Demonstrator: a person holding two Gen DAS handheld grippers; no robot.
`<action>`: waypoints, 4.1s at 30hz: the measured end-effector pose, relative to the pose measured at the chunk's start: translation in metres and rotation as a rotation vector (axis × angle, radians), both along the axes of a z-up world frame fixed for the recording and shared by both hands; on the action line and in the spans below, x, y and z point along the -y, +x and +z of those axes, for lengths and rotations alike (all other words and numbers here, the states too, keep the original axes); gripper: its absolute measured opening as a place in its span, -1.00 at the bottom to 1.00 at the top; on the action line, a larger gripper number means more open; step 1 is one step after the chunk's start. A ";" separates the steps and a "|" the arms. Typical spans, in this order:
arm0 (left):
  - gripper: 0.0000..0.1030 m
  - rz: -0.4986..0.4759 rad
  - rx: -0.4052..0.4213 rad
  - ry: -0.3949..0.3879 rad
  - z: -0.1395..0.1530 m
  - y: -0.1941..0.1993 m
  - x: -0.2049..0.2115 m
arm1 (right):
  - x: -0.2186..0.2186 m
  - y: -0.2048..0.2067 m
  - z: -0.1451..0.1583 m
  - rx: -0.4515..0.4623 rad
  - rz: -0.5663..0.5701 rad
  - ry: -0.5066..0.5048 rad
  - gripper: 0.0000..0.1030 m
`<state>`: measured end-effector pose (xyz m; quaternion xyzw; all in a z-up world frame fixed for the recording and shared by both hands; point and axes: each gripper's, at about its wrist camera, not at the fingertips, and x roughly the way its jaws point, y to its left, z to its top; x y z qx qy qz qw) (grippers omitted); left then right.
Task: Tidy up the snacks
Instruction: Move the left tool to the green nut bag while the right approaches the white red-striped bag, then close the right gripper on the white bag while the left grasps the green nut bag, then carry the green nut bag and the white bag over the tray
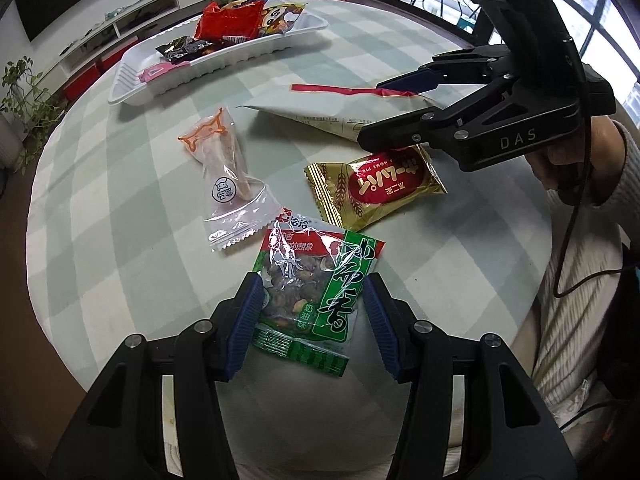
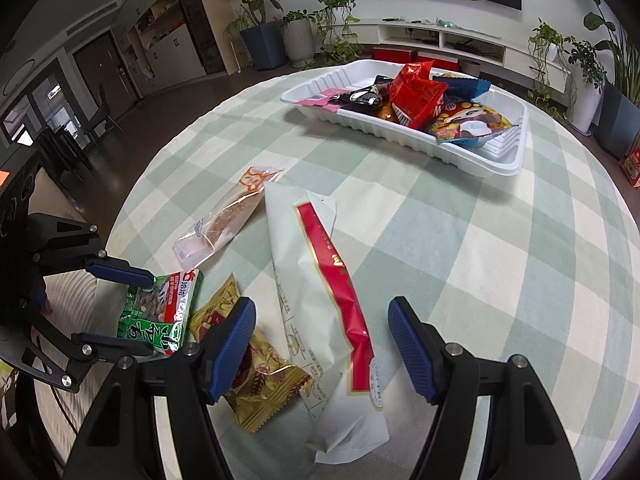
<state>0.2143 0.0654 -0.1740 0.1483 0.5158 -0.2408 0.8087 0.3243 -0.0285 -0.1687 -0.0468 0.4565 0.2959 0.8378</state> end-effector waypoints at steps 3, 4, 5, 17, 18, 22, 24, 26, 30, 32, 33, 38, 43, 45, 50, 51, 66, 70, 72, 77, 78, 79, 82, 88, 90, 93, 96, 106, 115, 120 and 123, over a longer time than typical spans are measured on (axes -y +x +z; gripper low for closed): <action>0.00 -0.008 -0.001 0.002 -0.001 0.001 0.000 | 0.000 0.001 -0.001 0.002 0.002 -0.004 0.39; 0.01 -0.011 -0.001 0.000 -0.001 0.001 -0.001 | 0.000 0.001 -0.001 0.002 0.003 -0.005 0.39; 0.01 -0.012 0.000 -0.002 -0.001 0.001 -0.001 | 0.000 0.001 -0.001 0.003 0.005 -0.007 0.39; 0.11 -0.032 0.001 0.014 -0.006 0.004 0.001 | -0.003 0.002 -0.003 0.006 0.012 -0.020 0.40; 0.11 -0.031 0.000 0.014 -0.006 0.005 0.001 | -0.003 0.003 -0.003 0.005 0.012 -0.021 0.40; 0.15 -0.029 -0.003 0.015 -0.007 0.006 0.000 | -0.002 0.004 -0.005 0.000 0.011 -0.030 0.40; 0.17 -0.028 -0.008 0.016 -0.009 0.007 0.000 | -0.003 0.005 -0.007 -0.003 0.012 -0.033 0.40; 0.25 -0.025 -0.010 0.018 -0.011 0.008 -0.001 | -0.003 0.005 -0.008 -0.005 0.011 -0.039 0.40; 0.28 -0.017 -0.016 0.002 -0.012 0.012 -0.003 | -0.005 0.005 -0.009 0.002 0.016 -0.052 0.40; 0.30 -0.019 -0.015 0.005 -0.013 0.012 -0.002 | -0.005 0.005 -0.009 0.001 0.016 -0.051 0.40; 0.31 -0.021 -0.014 0.007 -0.013 0.011 -0.001 | -0.005 0.006 -0.009 0.000 0.016 -0.049 0.39; 0.42 -0.033 -0.018 0.007 -0.014 0.011 0.001 | 0.001 0.010 -0.008 -0.022 0.001 -0.009 0.28; 0.47 -0.036 -0.017 0.007 -0.016 0.010 0.003 | 0.005 0.014 -0.008 -0.030 -0.006 -0.002 0.03; 0.47 -0.034 -0.015 0.008 -0.016 0.010 0.003 | 0.005 0.014 -0.008 -0.022 -0.009 -0.014 -0.21; 0.43 -0.020 -0.005 0.004 -0.016 0.009 0.003 | 0.009 0.014 -0.008 -0.021 -0.020 -0.006 -0.28; 0.38 -0.014 0.001 0.002 -0.015 0.009 0.002 | 0.010 0.014 -0.008 -0.020 -0.023 -0.005 -0.28; -0.26 0.010 0.016 -0.071 -0.007 0.000 -0.002 | 0.039 0.011 -0.007 -0.101 -0.098 0.136 -0.31; -0.27 0.006 0.021 -0.096 -0.004 -0.007 -0.002 | 0.047 0.010 -0.005 -0.123 -0.115 0.178 -0.31; -0.27 0.006 0.019 -0.113 0.000 -0.010 -0.003 | 0.051 0.009 -0.003 -0.135 -0.124 0.205 -0.32; -0.27 0.007 0.043 -0.134 0.012 -0.018 -0.004 | 0.059 0.007 0.001 -0.154 -0.141 0.243 -0.32; -0.27 0.006 0.040 -0.143 0.014 -0.018 -0.005 | 0.060 0.007 0.001 -0.155 -0.142 0.247 -0.32; -0.27 0.010 0.046 -0.149 0.016 -0.018 -0.006 | 0.061 0.007 0.002 -0.157 -0.143 0.253 -0.32; -0.27 0.017 0.049 -0.165 0.021 -0.018 -0.008 | 0.061 0.007 0.002 -0.159 -0.145 0.254 -0.34; -0.27 0.023 0.050 -0.164 0.021 -0.018 -0.007 | 0.046 0.005 -0.004 -0.136 -0.126 0.174 -0.33; -0.27 0.028 0.044 -0.166 0.020 -0.017 -0.008 | 0.040 0.005 -0.006 -0.131 -0.123 0.161 -0.33; -0.27 0.040 0.040 -0.168 0.019 -0.016 -0.012 | 0.032 0.007 -0.008 -0.111 -0.134 0.124 -0.34; -0.27 0.046 0.040 -0.173 0.019 -0.016 -0.014 | 0.027 0.007 -0.008 -0.105 -0.130 0.107 -0.49; -0.27 0.067 0.040 -0.195 0.021 -0.013 -0.018 | 0.039 0.001 -0.005 -0.107 -0.146 0.180 -0.57; -0.26 0.093 0.051 -0.217 0.032 -0.003 -0.023 | 0.054 0.003 0.015 -0.128 -0.148 0.273 -0.57; -0.26 0.104 0.073 -0.230 0.046 0.009 -0.026 | 0.063 0.008 0.026 -0.131 -0.160 0.315 -0.57; -0.26 0.113 0.083 -0.246 0.055 0.020 -0.028 | 0.068 0.015 0.030 -0.135 -0.172 0.334 -0.57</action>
